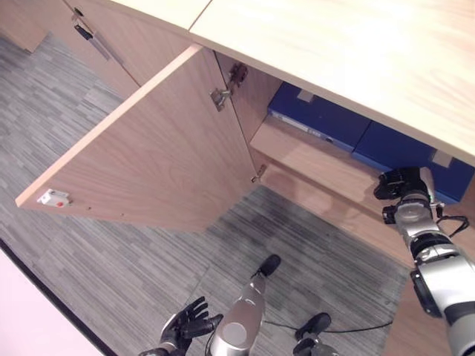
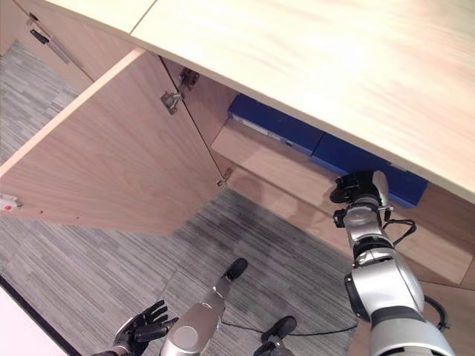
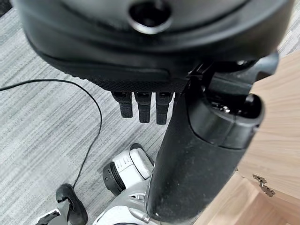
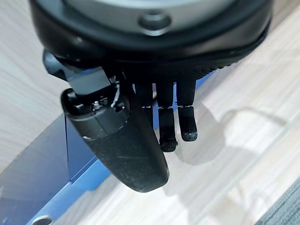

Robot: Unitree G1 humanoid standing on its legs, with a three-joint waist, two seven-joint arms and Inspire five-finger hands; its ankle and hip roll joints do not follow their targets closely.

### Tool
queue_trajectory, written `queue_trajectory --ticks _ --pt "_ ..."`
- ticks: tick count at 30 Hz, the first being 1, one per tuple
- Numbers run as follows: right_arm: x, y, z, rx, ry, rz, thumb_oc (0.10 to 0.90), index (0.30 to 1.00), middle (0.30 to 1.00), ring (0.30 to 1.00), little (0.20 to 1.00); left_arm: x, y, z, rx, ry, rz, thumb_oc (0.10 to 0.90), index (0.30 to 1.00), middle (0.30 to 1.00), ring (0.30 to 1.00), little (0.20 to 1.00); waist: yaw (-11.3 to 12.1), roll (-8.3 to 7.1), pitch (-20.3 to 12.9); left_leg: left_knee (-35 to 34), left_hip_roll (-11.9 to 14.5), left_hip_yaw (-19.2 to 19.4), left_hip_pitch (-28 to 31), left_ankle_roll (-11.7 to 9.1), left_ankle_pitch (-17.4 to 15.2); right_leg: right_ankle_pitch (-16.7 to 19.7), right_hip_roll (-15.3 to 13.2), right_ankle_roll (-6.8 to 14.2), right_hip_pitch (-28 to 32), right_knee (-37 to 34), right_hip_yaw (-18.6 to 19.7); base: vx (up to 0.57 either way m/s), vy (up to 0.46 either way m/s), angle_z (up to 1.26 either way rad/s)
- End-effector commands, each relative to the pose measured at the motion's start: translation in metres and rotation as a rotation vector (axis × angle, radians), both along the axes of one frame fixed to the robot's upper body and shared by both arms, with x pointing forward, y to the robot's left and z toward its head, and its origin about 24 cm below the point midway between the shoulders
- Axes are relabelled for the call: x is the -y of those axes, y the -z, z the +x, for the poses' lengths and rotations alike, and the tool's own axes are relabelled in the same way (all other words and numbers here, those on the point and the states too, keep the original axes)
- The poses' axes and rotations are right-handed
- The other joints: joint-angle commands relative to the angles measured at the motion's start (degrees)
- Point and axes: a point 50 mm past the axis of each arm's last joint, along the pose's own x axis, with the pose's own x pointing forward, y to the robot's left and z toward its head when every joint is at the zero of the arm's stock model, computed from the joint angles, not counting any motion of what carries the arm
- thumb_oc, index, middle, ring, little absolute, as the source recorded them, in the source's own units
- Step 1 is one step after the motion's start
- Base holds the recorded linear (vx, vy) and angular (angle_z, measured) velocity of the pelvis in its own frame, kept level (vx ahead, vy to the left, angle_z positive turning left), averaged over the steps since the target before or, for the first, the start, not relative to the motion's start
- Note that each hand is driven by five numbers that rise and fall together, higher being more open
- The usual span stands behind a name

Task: Put the empty folder in the office cabinet

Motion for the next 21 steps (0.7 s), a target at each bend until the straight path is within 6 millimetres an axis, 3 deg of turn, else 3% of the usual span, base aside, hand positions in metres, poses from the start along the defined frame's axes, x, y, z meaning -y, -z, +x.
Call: queue_trajectory --ticks 1,10,21 --pt "0.027 -0.060 -0.001 0.187 0.054 -0.120 0.400 0.300 0.300 0.300 0.300 0.002 0.006 -0.027 -0.065 0.077 0.027 0.800 0.900 0.900 0.900 0.900 0.21 0.98 -1.06 -1.81 0.80 0.80 3.00 0.58 -6.57 -7.28 -1.04 -0.28 -4.00 9.00 1.54 0.00 0.000 0.00" --pt "0.051 -0.106 -0.010 0.253 0.113 -0.231 0.400 0.300 0.300 0.300 0.300 0.005 0.001 -0.020 -0.029 0.130 0.036 0.800 0.900 0.900 0.900 0.900 0.13 3.01 0.67 -1.90 0.52 0.83 0.02 0.56 -5.85 -7.49 -1.82 -0.03 -8.35 11.35 1.74 0.00 -0.002 -0.02" --pt "0.072 -0.158 -0.025 0.358 0.205 -0.287 0.400 0.300 0.300 0.300 0.300 0.003 -0.015 0.003 0.080 0.168 0.048 0.800 0.900 0.900 0.900 0.900 0.11 5.21 3.01 -2.13 0.68 0.52 -4.69 0.83 -5.06 -8.93 -3.33 0.15 -16.60 17.01 2.72 0.00 -0.002 -0.02"
